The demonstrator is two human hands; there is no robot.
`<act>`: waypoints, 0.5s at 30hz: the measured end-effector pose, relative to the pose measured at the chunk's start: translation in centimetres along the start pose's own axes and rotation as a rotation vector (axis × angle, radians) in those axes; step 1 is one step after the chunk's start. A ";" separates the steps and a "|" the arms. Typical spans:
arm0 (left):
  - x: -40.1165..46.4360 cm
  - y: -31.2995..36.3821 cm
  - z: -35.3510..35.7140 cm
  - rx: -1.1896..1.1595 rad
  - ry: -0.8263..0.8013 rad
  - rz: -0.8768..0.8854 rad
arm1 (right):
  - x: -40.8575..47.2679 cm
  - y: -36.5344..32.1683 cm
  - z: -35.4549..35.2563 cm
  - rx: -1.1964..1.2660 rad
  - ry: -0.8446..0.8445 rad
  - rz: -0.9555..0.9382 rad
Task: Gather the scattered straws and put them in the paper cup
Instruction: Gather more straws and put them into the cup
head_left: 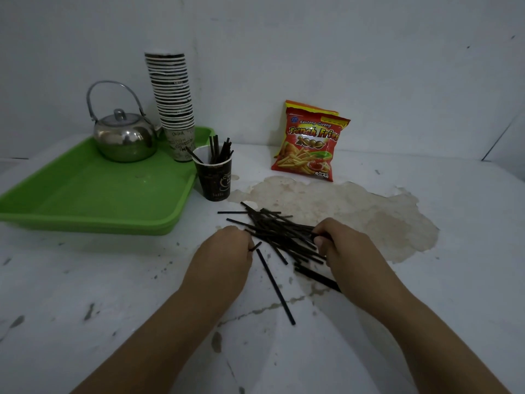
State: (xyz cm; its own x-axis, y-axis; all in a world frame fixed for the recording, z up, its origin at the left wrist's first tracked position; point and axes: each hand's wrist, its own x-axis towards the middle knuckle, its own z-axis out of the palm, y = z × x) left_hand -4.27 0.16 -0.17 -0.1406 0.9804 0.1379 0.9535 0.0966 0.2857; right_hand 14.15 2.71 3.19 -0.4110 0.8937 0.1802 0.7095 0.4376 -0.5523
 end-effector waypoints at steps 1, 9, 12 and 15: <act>-0.1 0.0 0.0 -0.006 0.017 0.006 | -0.1 -0.2 0.0 0.036 0.000 0.005; -0.6 0.0 0.2 -0.016 0.098 -0.006 | -0.2 -0.5 0.0 0.381 0.009 0.064; -0.8 0.2 0.2 -0.039 0.091 0.004 | -0.1 -0.7 0.1 0.510 0.042 0.048; -0.8 0.3 -0.1 -0.117 0.094 0.034 | -0.3 -1.2 -0.1 0.620 0.108 0.017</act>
State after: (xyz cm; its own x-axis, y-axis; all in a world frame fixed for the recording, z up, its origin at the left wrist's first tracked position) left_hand -3.88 -0.61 -0.05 -0.1381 0.9618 0.2365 0.9214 0.0371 0.3869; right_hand 13.47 1.95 3.83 -0.3197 0.9190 0.2308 0.2378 0.3136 -0.9193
